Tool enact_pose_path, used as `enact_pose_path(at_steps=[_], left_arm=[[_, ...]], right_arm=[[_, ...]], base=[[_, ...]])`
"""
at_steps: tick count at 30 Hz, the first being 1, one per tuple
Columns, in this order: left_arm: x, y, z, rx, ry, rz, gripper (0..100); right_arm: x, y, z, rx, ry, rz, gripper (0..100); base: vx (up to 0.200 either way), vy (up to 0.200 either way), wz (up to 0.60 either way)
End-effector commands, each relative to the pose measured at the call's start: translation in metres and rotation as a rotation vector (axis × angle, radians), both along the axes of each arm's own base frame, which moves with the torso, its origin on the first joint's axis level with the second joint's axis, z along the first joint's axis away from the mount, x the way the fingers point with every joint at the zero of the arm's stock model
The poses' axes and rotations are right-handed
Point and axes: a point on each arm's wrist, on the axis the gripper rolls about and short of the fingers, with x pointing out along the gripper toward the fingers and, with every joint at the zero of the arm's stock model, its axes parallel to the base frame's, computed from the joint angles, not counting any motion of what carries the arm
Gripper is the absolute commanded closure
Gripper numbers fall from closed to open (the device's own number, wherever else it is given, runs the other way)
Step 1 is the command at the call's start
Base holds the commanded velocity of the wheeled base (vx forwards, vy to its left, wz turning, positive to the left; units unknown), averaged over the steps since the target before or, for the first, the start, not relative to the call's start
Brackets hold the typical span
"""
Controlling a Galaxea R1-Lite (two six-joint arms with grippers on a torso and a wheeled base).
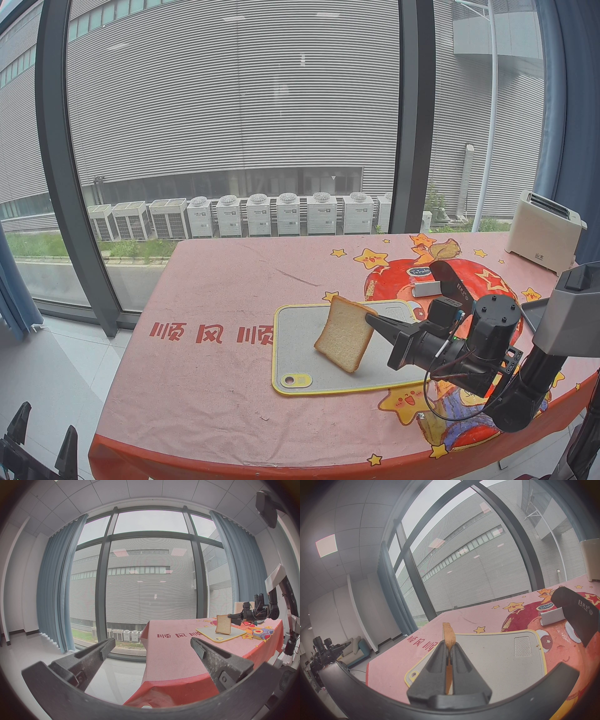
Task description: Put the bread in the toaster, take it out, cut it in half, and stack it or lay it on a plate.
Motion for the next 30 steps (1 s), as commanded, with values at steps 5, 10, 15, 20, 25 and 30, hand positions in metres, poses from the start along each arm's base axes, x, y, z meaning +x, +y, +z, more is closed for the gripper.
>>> enact_pose_path(at_steps=[5,10,15,20,25,30], left_arm=[[0.0,0.0,-0.005,0.0,0.001,0.0,0],[0.0,0.0,-0.005,0.0,0.002,0.0,0],[0.0,0.0,-0.005,0.0,0.002,0.0,0],[0.0,0.0,-0.005,0.0,0.002,0.0,0],[0.0,0.0,-0.005,0.0,0.004,0.0,0],[0.0,0.0,-0.005,0.0,0.002,0.0,0]], right_arm=[[-0.001,-0.002,-0.001,-0.014,0.011,-0.002,0],[-0.004,-0.003,0.0,-0.033,0.031,0.001,0],[-0.011,-0.005,0.012,-0.038,0.04,0.008,0],[-0.017,-0.007,0.02,-0.056,0.073,0.015,0],[-0.021,-0.004,0.022,-0.074,0.12,0.028,0],[-0.017,-0.002,0.022,-0.079,0.158,0.015,0]], base=[[0.0,0.0,0.0],[0.0,0.0,0.0],[0.0,0.0,0.0],[0.0,0.0,0.0],[0.0,0.0,0.0],[0.0,0.0,0.0]])
